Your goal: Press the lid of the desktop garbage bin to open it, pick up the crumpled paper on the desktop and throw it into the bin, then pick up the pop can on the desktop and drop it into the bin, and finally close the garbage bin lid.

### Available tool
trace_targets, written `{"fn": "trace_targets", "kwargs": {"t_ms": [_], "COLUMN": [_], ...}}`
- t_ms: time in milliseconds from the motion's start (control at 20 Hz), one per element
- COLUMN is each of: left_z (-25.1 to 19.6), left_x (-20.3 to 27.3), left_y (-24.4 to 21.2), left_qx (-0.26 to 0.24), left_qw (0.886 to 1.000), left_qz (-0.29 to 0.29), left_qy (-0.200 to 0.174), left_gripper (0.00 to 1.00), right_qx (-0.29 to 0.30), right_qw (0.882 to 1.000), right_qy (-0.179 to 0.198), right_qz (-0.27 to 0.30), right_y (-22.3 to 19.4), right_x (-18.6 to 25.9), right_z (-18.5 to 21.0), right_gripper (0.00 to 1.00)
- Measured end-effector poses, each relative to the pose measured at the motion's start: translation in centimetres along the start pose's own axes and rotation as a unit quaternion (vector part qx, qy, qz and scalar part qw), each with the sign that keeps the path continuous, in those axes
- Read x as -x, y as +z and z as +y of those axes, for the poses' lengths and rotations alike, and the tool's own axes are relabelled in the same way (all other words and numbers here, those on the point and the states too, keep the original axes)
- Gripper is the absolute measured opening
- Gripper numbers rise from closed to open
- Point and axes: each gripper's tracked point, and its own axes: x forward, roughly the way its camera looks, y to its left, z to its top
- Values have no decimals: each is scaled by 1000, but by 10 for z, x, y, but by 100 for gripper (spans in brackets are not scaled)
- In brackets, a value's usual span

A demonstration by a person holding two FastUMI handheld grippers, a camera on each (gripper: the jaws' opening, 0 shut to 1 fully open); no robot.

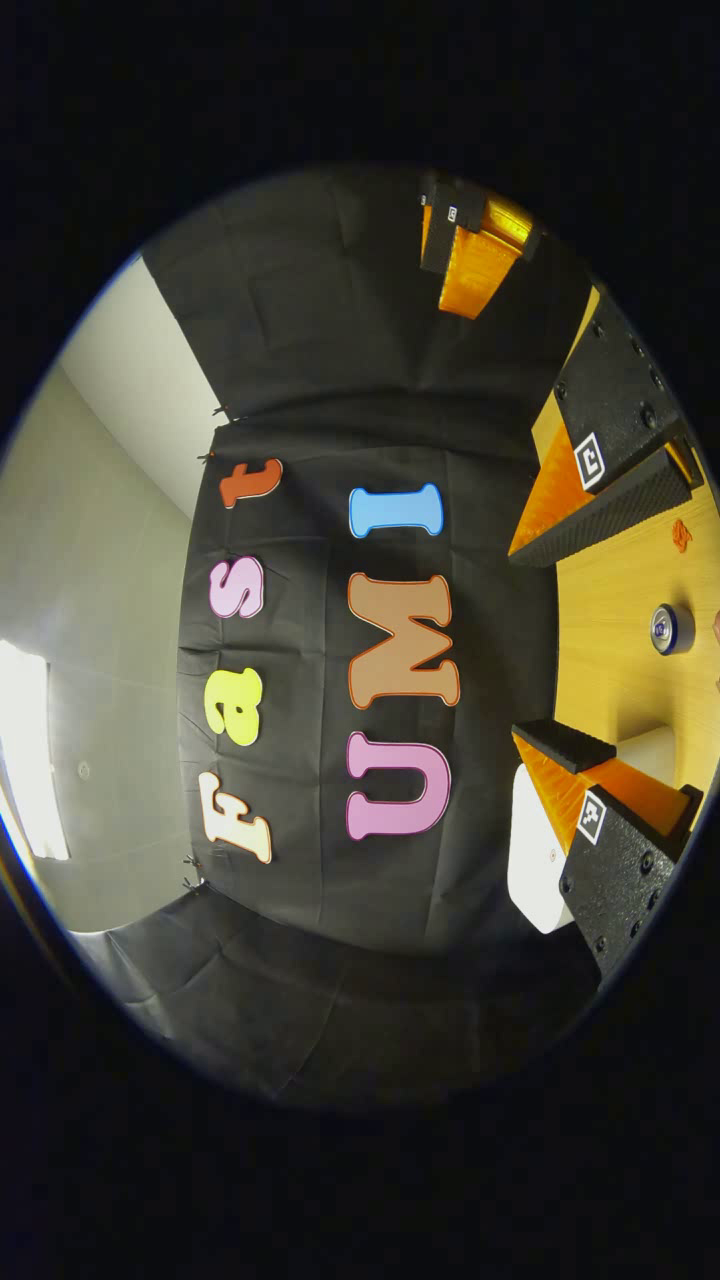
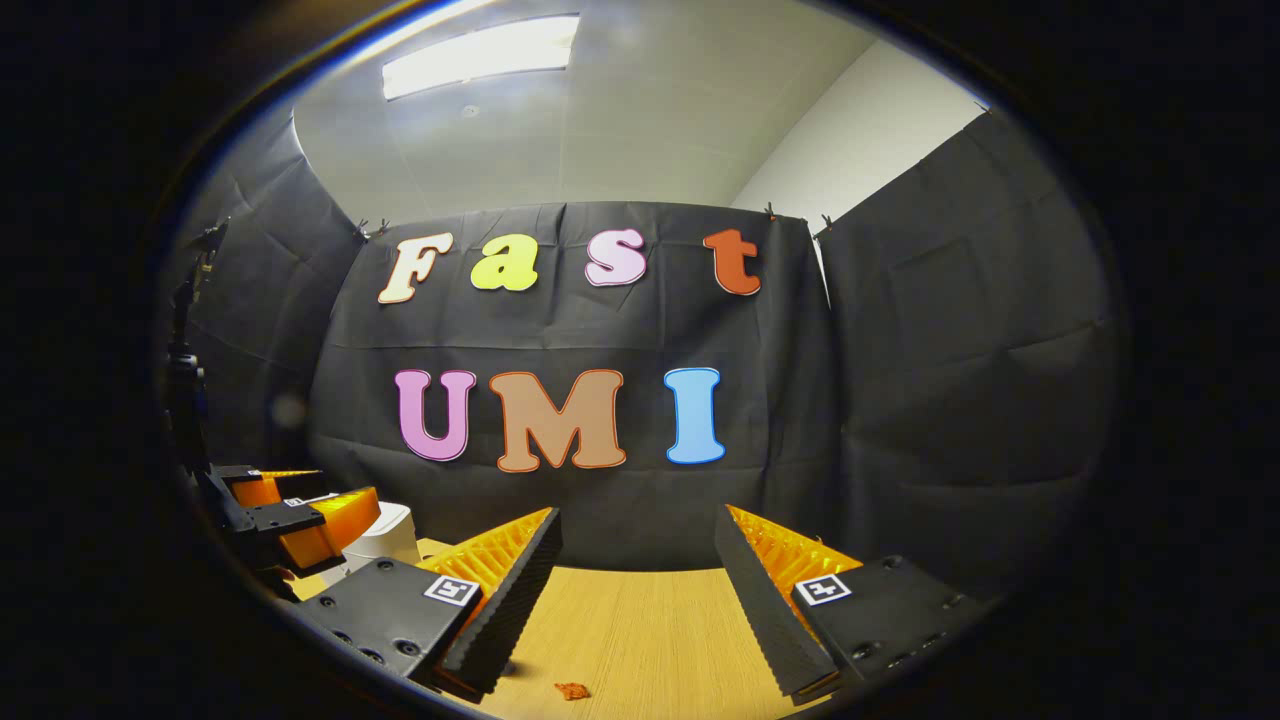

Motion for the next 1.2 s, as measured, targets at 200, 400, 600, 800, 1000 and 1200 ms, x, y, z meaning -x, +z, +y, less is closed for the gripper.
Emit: {"fn": "trace_targets", "kwargs": {"t_ms": [200, 400, 600, 800, 1000, 1200], "left_z": [4, 4, 5, 1, 13, 23], "left_x": [-1, -4, -7, -9, -10, -10], "left_y": [-1, 1, 0, -8, -6, -9], "left_qx": [-1, -7, -12, -7, -11, -17], "left_qw": [1000, 1000, 1000, 1000, 1000, 999], "left_qz": [3, 0, 2, 16, 14, 15], "left_qy": [5, 1, 1, -11, 10, 25], "left_gripper": [92, 93, 69, 40, 17, 2], "right_qx": [3, 1, 2, 2, 1, 1], "right_qw": [1000, 1000, 1000, 1000, 1000, 1000], "right_qy": [1, -1, -2, -3, -6, -5], "right_qz": [-1, 2, 4, 5, 5, 5], "right_y": [0, -1, -3, -4, -5, -6], "right_x": [1, 0, -2, -2, -2, -2], "right_z": [1, -2, -4, -4, -5, -4], "right_gripper": [98, 98, 98, 98, 98, 98]}}
